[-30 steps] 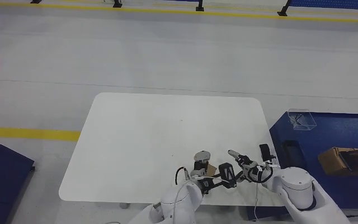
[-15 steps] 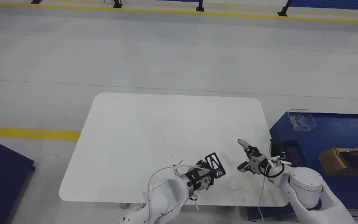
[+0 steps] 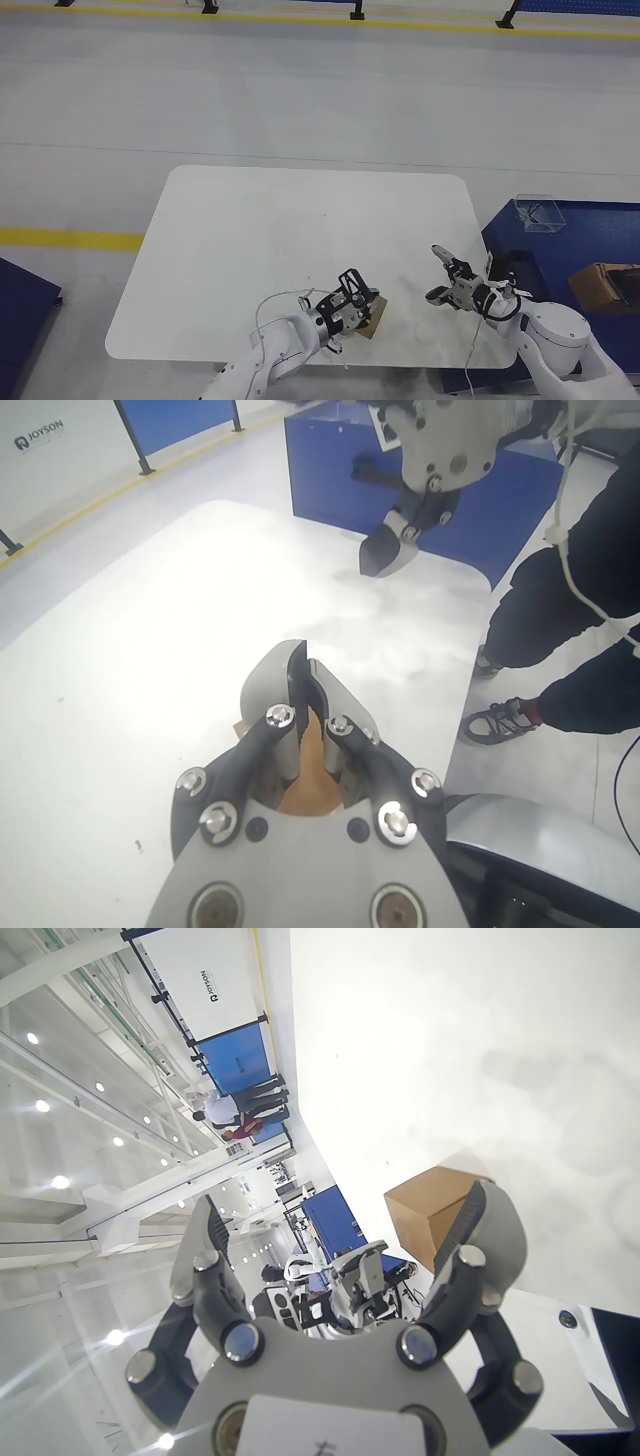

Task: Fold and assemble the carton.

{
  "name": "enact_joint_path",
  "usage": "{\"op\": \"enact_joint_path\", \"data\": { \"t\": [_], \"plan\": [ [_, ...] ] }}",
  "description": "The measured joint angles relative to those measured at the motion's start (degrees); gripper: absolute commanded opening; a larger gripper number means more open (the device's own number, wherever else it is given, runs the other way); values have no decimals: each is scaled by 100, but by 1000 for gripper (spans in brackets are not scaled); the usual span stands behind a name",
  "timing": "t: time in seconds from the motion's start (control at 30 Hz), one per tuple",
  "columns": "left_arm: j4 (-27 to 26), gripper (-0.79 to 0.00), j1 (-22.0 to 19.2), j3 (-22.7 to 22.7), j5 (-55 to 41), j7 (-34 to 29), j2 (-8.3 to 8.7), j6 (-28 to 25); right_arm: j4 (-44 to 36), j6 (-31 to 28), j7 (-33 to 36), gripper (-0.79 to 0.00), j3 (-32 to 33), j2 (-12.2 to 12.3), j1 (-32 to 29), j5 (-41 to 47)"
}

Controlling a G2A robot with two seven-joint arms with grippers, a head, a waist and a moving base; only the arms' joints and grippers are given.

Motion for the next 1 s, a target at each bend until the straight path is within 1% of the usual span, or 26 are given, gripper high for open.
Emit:
{"op": "enact_joint_path", "data": {
  "t": [0.1, 0.2, 0.37, 0.43, 0.57, 0.63, 0.7, 0.8, 0.83, 0.9, 1.0],
  "plan": [
    [148, -785, -65, 65, 11, -285, -20, 79, 0, 0, 0, 0, 0, 0, 0, 0],
    [179, -785, -112, 101, -21, -375, -35, 127, 0, 0, 0, 0, 0, 0, 0, 0],
    [-184, -785, 18, 53, 36, -99, -9, 229, 0, 0, 0, 0, 0, 0, 0, 0],
    [-281, -785, 100, 56, 128, -109, 13, 203, 0, 0, 0, 0, 0, 0, 0, 0],
    [-85, -785, 48, 118, 88, -504, -1, 192, 0, 0, 0, 0, 0, 0, 0, 0],
    [-18, -785, -28, 161, -5, -588, -28, 230, 0, 0, 0, 0, 0, 0, 0, 0],
    [-115, -785, -31, 177, 15, -405, -36, 324, 0, 0, 0, 0, 0, 0, 0, 0],
    [-308, -785, 81, 164, 173, -101, -12, 403, 0, 0, 0, 0, 0, 0, 0, 0],
    [-315, -785, 107, 161, 210, -94, -3, 384, 0, 0, 0, 0, 0, 0, 0, 0],
    [-224, -785, 101, 164, 234, -288, 2, 356, 0, 0, 0, 0, 0, 0, 0, 0],
    [-39, -785, -8, 208, 96, -602, -32, 383, 0, 0, 0, 0, 0, 0, 0, 0]
  ]
}}
